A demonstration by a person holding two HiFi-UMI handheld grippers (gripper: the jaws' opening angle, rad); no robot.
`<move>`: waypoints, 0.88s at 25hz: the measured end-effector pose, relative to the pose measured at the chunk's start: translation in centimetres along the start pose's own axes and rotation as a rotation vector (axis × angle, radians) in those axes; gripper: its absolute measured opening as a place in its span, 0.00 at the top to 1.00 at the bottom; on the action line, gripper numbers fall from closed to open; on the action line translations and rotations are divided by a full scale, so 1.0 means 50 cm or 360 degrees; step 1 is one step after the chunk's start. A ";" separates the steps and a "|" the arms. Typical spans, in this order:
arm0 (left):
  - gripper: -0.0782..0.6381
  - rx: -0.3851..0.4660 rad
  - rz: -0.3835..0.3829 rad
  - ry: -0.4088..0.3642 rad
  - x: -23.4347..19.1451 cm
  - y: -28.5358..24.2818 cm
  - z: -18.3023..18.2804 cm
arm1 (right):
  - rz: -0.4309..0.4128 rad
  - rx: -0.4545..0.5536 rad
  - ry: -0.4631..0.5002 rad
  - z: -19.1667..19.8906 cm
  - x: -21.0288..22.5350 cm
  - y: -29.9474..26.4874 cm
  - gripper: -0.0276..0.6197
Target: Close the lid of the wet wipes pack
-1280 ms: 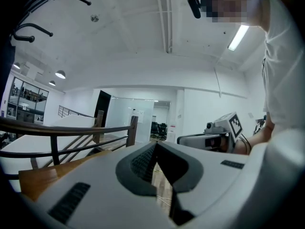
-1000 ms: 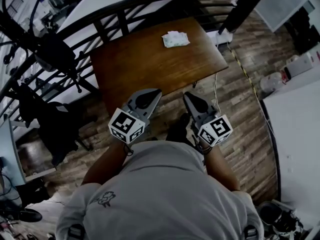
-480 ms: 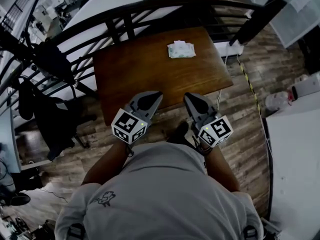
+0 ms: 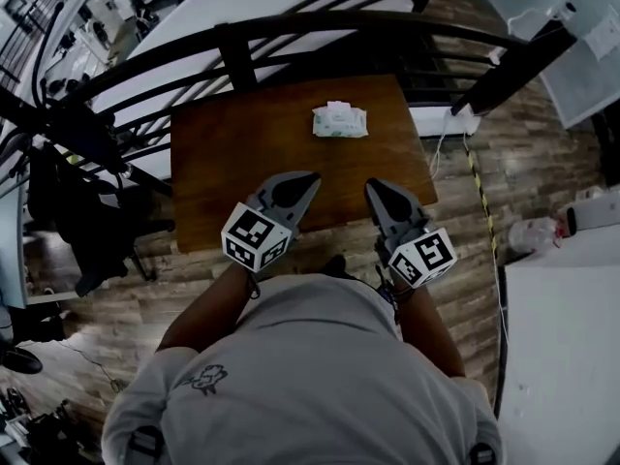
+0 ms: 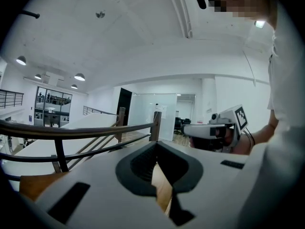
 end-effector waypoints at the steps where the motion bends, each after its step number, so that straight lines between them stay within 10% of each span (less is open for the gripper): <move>1: 0.87 0.0004 -0.0014 0.0008 0.004 -0.024 -0.003 | -0.0012 -0.0003 0.0000 -0.004 0.023 0.006 0.90; 22: 0.87 -0.0201 -0.0116 0.0058 -0.011 -0.259 0.063 | -0.0154 -0.0103 -0.0097 0.056 0.265 -0.005 0.90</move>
Point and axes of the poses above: the fingertips, and each gripper's own axes: y backward along the fingers, x to its right, z out of its underside, the point moved 7 cm from there along y, backward along the fingers, and after that the axes turned 3 degrees about -z, right-handed, at the moved point
